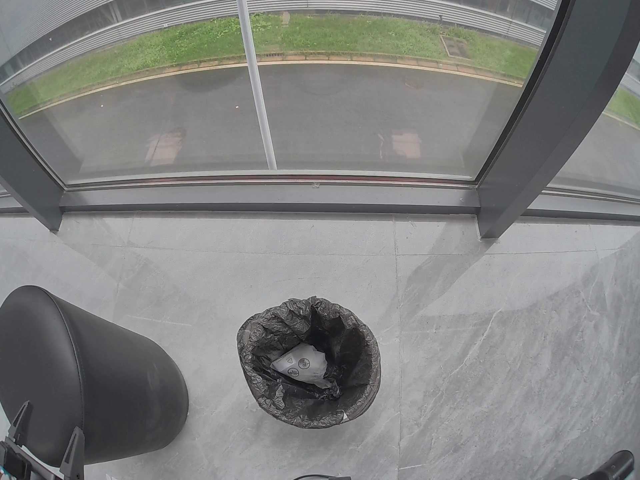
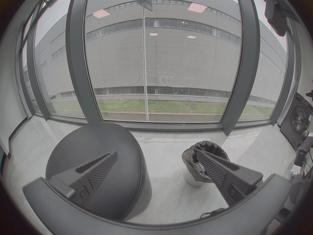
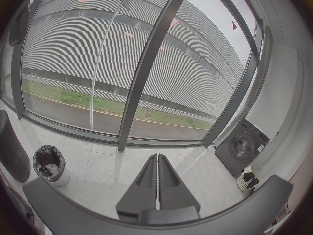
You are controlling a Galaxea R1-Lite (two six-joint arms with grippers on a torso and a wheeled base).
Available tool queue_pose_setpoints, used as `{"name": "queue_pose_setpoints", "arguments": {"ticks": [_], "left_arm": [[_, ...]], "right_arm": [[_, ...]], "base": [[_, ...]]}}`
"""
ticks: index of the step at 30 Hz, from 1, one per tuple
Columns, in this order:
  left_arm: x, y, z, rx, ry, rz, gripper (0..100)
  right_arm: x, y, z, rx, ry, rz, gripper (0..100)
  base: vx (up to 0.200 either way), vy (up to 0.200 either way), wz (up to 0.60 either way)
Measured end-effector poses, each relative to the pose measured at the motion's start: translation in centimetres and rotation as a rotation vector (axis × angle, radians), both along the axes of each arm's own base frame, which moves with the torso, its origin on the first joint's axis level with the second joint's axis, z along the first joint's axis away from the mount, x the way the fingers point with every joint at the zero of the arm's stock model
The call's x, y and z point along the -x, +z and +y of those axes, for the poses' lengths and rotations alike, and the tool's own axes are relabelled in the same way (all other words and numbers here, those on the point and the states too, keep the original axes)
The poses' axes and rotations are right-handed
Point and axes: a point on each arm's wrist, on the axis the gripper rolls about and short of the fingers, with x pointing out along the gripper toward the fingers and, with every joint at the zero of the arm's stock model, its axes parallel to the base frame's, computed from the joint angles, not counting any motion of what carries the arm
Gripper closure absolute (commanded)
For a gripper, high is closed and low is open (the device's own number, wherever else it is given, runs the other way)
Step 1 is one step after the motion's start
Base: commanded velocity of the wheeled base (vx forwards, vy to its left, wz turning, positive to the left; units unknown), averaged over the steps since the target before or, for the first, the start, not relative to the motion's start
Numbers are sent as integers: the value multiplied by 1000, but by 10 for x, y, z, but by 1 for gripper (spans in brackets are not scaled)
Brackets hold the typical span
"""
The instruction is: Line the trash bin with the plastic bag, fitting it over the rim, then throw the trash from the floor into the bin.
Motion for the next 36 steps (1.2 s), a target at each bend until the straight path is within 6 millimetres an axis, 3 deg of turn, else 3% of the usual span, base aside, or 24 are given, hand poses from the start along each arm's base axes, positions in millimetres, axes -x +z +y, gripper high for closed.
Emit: {"name": "queue_pose_setpoints", "arguments": {"ticks": [7, 19, 26, 36], "left_arm": [[0, 0, 0, 0, 0, 0, 0], [0, 0, 0, 0, 0, 0, 0], [0, 0, 0, 0, 0, 0, 0], [0, 0, 0, 0, 0, 0, 0]], "right_arm": [[-27, -21, 1, -43, 26, 22, 100], [-90, -79, 5, -79, 201, 33, 100], [-103, -103, 7, -109, 276, 73, 100], [-107, -113, 9, -137, 368, 81, 100]], "base": [[0, 0, 0], [0, 0, 0], [0, 0, 0], [0, 0, 0]]}}
